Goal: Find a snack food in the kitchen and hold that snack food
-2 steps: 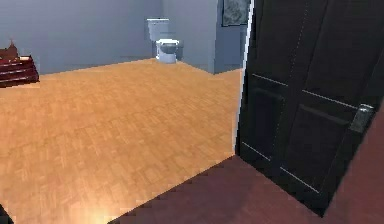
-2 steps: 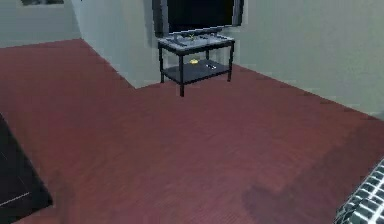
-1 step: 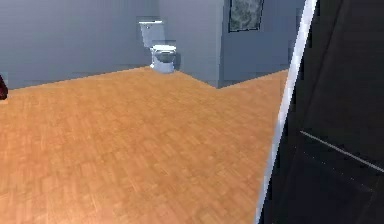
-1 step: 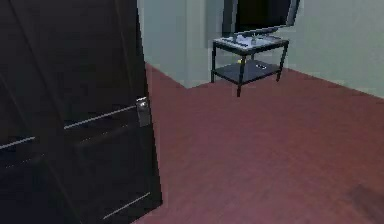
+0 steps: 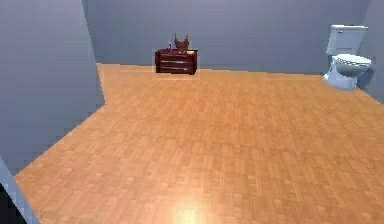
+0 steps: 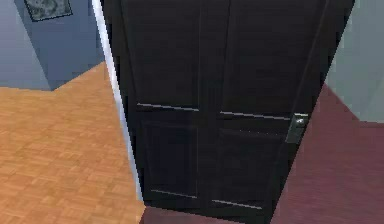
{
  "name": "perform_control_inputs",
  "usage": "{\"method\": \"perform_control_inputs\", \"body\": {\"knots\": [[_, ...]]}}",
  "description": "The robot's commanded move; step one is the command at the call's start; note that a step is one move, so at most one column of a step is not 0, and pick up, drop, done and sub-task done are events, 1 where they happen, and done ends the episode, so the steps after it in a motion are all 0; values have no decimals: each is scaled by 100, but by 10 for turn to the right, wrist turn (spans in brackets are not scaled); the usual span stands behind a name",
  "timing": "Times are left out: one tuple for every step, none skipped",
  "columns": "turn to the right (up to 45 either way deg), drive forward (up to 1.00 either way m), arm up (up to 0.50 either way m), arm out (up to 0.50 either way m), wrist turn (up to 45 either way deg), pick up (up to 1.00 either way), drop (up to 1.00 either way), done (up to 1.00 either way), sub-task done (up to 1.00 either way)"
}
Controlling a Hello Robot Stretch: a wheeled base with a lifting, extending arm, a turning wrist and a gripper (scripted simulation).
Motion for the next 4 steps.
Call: {"method": "perform_control_inputs", "body": {"knots": [[-120, 0, 0, 0, 0, 0, 0, 0, 0], [0, 100, 0, 0, 0, 0, 0, 0, 0], [0, 100, 0, 0, 0, 0, 0, 0, 0], [-30, 0, 0, 0, 0, 0, 0, 0, 0]]}}
